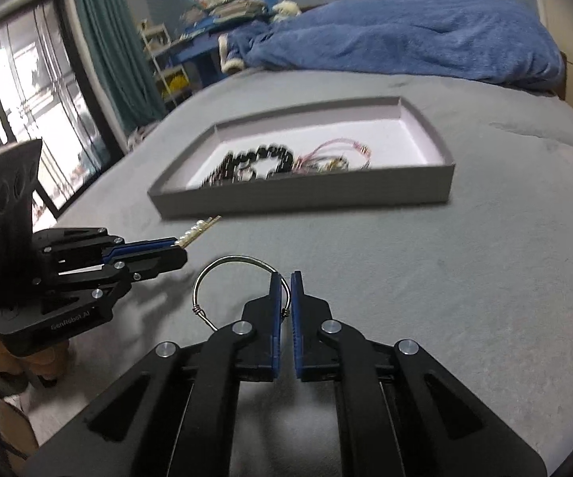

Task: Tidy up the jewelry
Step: 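Grasp the remaining silver hoop earring with the right tool, then drop the pearl pin into the box with the left tool while the right tool drops the hoop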

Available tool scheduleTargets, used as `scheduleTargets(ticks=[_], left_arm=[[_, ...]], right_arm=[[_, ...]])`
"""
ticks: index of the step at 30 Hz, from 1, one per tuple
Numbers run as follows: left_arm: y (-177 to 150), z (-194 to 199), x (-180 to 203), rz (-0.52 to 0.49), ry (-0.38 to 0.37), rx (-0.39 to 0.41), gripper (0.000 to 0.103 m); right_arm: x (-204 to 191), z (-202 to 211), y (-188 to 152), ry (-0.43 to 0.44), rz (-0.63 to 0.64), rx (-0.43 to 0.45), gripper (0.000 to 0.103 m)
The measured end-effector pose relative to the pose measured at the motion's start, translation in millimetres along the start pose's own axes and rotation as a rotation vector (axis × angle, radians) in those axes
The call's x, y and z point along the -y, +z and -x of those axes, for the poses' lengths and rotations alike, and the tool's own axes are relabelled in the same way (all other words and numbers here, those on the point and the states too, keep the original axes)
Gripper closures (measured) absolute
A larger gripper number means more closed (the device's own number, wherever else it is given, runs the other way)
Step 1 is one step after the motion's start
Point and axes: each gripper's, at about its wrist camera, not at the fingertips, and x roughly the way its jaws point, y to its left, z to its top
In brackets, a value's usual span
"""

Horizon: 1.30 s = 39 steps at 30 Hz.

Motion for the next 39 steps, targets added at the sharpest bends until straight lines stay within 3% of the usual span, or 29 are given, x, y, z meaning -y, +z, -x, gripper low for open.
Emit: scheduleTargets(ticks=[10,20,31,39], left_arm=[[44.2,12.0,-24.4,0.085,0.010,0.118,0.095],[69.2,-1.9,-47.7,0.167,0.035,0.154,0.095],[62.1,-36.8,-64.3,0.203,0.088,0.093,0.095],[52.5,-52.7,-63.9,0.190,0.100,0.040,0.095]], right_arm=[[7.3,1.7,55.9,-0.009,-0.010,0.094,0.098],[7.4,-27.7,112.6,-0.024,-0.024,0.112,0.098],[3.4,-79.0,112.3,-0.093,0.019,0.004,0.098],[12.9,-94.3,103.1,-0.117,0.011,-0.053,0.098]])
